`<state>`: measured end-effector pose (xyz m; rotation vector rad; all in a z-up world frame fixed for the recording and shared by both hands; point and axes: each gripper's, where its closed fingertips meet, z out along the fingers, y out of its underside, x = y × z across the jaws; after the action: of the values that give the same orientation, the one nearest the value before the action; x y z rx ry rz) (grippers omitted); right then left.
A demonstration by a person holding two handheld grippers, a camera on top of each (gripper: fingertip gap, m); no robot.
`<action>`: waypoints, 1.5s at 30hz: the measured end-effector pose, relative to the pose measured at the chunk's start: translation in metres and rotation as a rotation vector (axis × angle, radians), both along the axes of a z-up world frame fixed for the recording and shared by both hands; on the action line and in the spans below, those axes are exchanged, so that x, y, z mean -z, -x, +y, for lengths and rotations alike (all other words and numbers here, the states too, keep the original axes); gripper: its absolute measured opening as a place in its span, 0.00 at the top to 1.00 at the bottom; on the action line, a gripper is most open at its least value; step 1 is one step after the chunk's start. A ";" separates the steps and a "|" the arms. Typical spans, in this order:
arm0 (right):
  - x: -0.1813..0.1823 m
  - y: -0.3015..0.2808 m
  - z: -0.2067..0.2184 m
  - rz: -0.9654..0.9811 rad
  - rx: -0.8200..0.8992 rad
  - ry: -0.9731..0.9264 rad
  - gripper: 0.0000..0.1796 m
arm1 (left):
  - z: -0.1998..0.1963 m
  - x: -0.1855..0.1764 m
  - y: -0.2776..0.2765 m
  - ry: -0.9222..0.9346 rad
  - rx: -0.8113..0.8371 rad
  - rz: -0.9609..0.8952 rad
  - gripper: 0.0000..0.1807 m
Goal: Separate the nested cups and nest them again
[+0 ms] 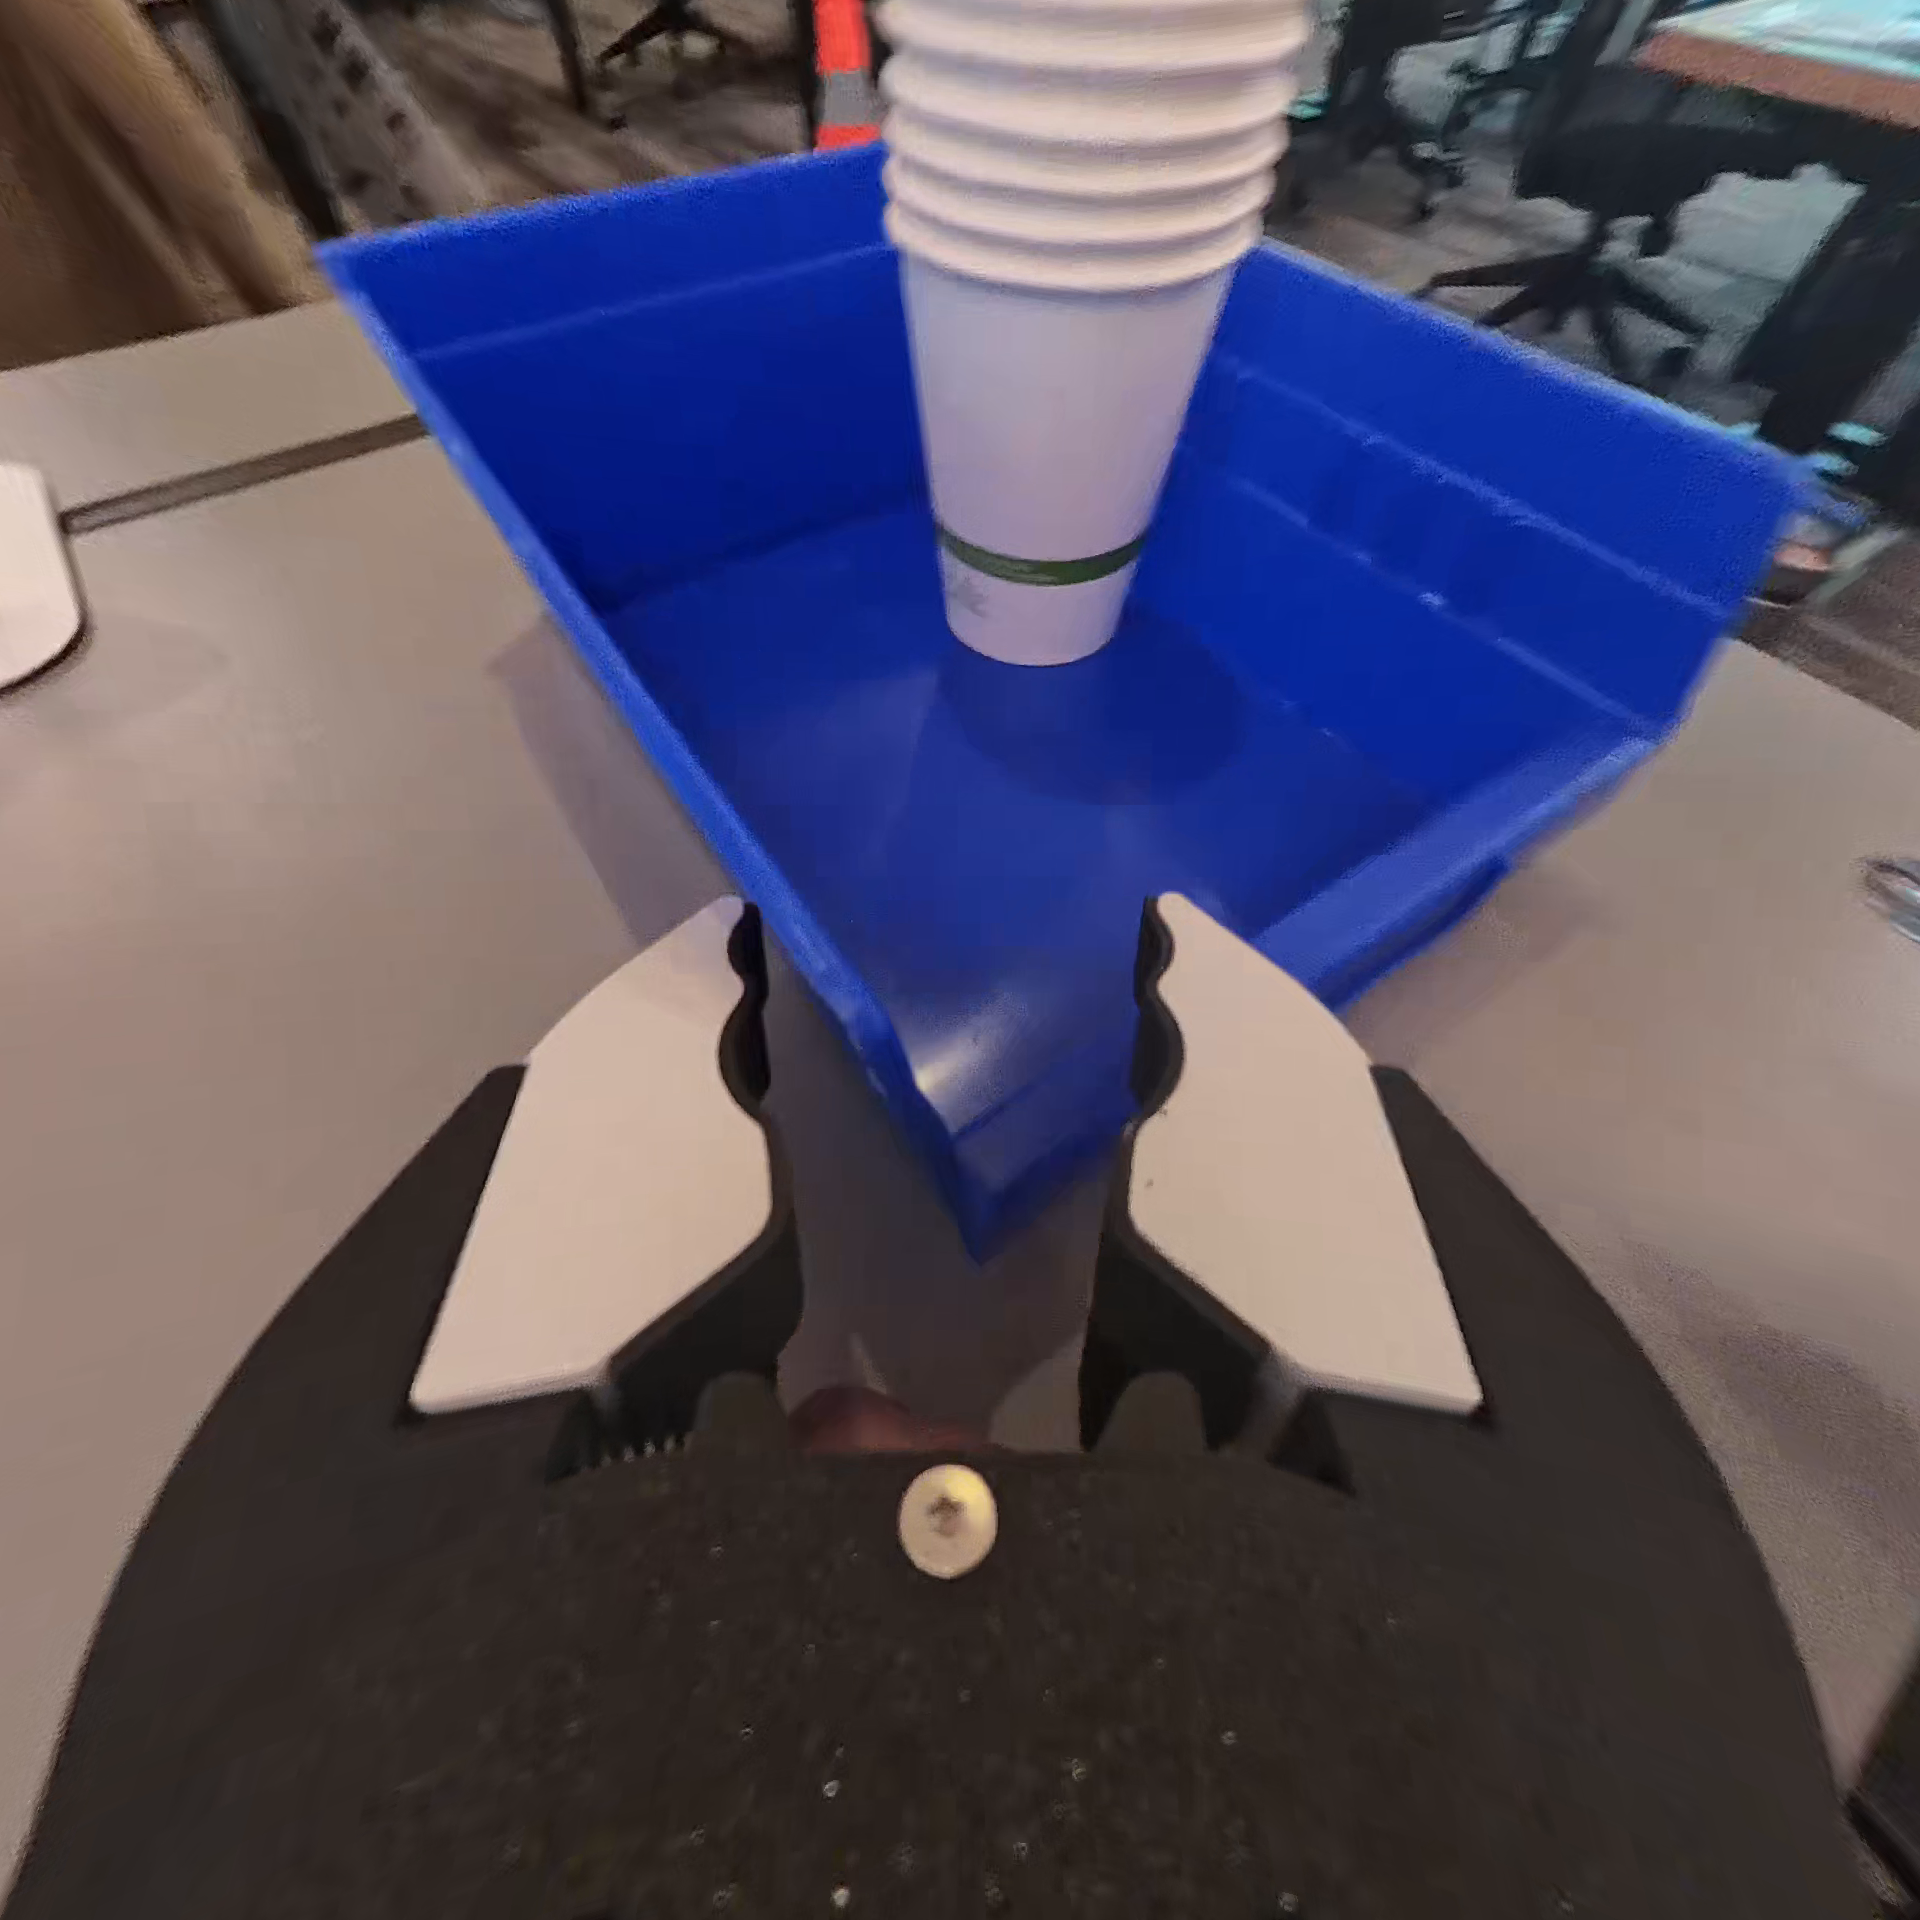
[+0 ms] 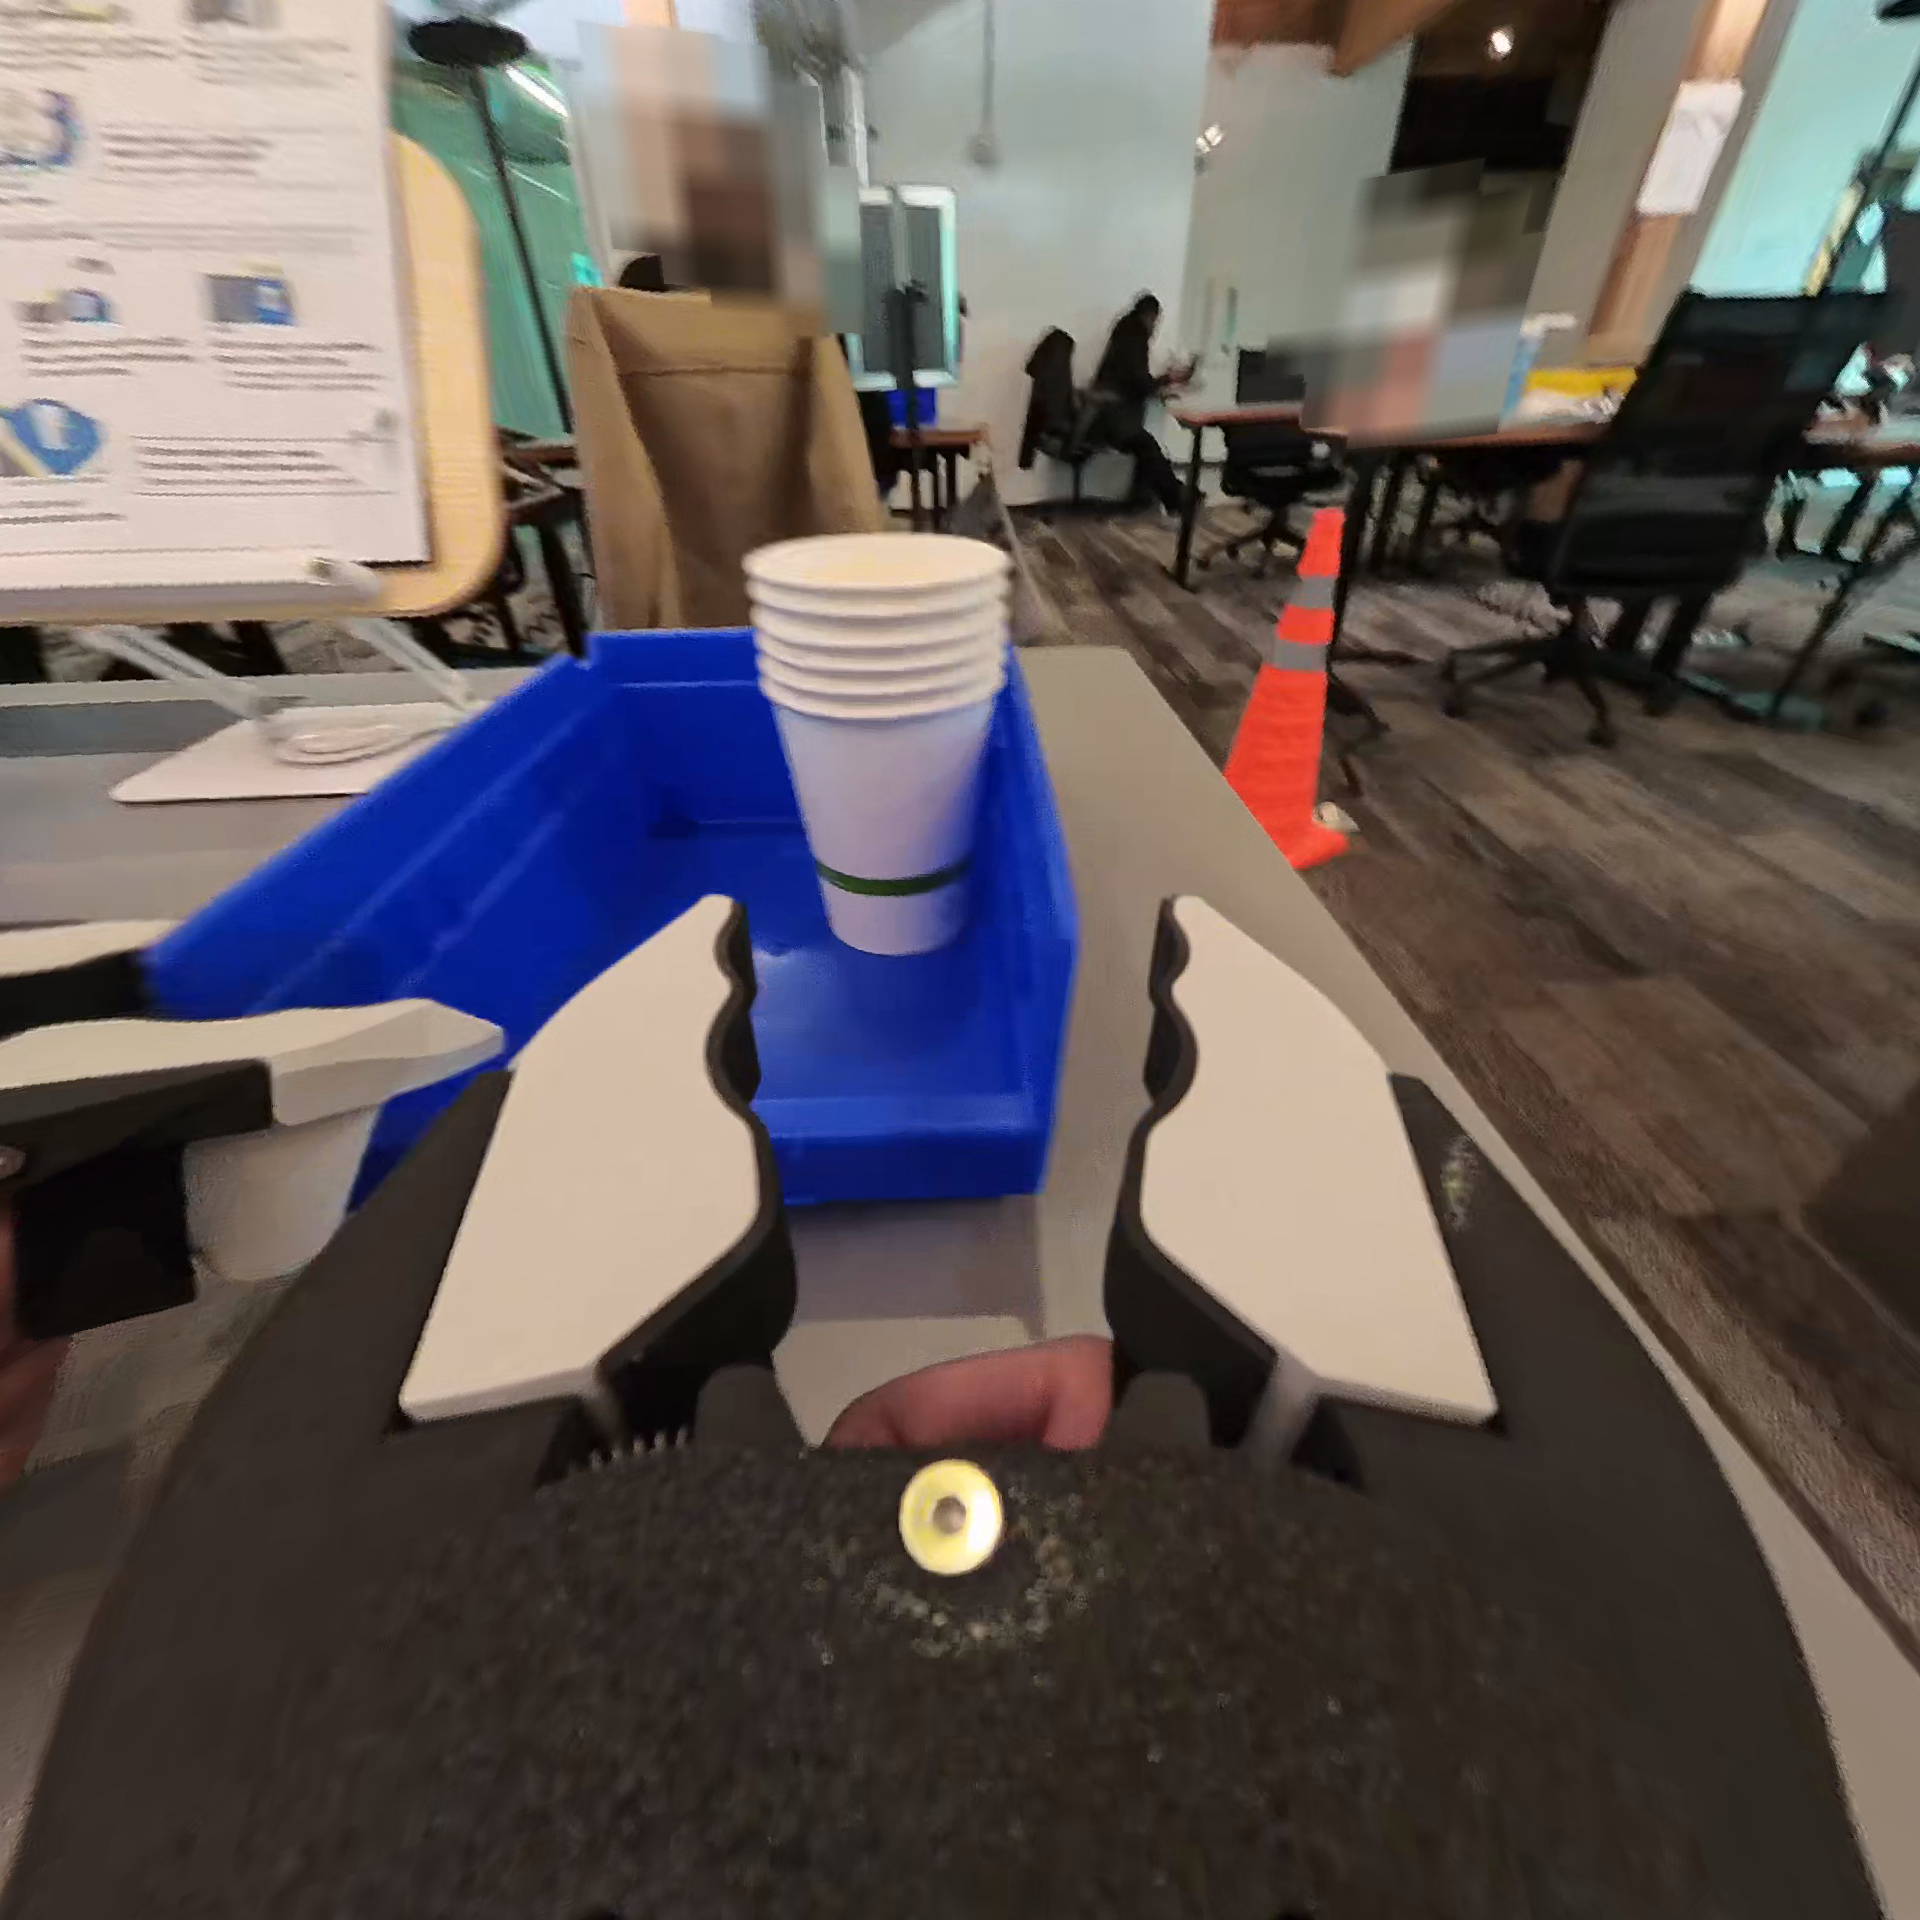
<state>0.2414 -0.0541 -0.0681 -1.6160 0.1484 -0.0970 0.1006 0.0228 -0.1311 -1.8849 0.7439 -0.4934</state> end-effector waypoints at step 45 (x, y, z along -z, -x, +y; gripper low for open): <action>0.052 0.298 0.091 0.204 -0.326 0.279 0.94 | 0.009 -0.002 0.348 0.029 -0.585 -0.035 0.98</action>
<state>-0.0562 0.0365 -0.1206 -1.9060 0.0268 0.3111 -0.2476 0.0315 -0.1293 -2.0008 0.1384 -0.1622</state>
